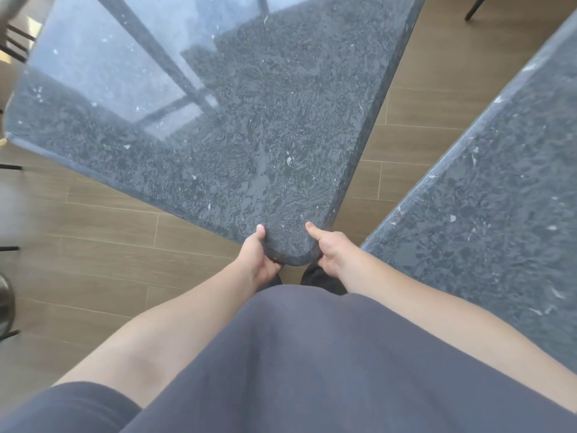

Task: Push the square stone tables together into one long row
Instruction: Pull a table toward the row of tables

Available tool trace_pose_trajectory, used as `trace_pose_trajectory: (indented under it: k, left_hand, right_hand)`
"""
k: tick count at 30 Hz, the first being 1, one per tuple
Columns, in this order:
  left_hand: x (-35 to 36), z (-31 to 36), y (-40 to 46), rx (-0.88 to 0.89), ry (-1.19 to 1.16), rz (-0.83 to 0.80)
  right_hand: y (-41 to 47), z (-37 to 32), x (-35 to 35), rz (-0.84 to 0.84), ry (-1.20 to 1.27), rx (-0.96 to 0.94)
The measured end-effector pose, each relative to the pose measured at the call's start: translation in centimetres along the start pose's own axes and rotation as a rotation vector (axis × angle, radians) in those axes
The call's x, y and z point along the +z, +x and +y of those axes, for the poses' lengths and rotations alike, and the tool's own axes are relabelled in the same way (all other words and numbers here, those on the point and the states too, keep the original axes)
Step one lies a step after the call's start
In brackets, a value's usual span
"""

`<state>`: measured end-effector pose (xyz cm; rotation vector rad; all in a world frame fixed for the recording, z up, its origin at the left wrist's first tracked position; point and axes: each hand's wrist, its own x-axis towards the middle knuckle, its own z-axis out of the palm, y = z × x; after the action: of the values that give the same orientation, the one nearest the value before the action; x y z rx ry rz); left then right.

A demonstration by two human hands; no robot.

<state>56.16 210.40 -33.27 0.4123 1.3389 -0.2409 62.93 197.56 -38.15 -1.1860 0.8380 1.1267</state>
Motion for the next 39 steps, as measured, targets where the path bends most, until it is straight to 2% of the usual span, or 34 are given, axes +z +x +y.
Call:
trace_pose_trajectory:
  k: [6, 13, 19, 25, 28, 35, 37, 39]
  left_hand:
    - [2.9, -1.8, -0.2, 0.013, -0.037, 0.005]
    - [3.0, -1.8, 0.4, -0.004, -0.053, 0.01]
    - [1.2, -0.8, 1.0, -0.105, -0.022, -0.028]
    - [-0.8, 0.9, 1.2, -0.187, 0.205, -0.068]
    - [-2.3, 2.3, 1.3, -0.165, 0.274, -0.073]
    - [-6.2, 6.4, 1.6, -0.033, 0.256, -0.087]
    - [-7.1, 7.2, 1.8, -0.016, 0.266, -0.094]
    - [-7.7, 7.7, 2.0, 0.004, 0.268, -0.096]
  right_hand:
    - [-0.1, -1.7, -2.3, 0.018, -0.002, -0.021]
    - [-0.4, -2.0, -2.6, 0.021, -0.031, -0.013]
    - [-0.7, -1.7, -2.5, 0.044, -0.026, -0.034]
    - [-0.7, -0.8, -2.0, 0.105, 0.047, -0.085]
    - [-0.8, 0.4, -1.0, 0.218, 0.081, -0.137]
    - [-1.5, 3.6, 2.9, 0.439, 0.42, -0.189]
    - [-2.0, 4.8, 4.2, 0.417, 0.588, -0.153]
    - [-2.5, 6.0, 5.8, 0.324, 0.756, -0.116]
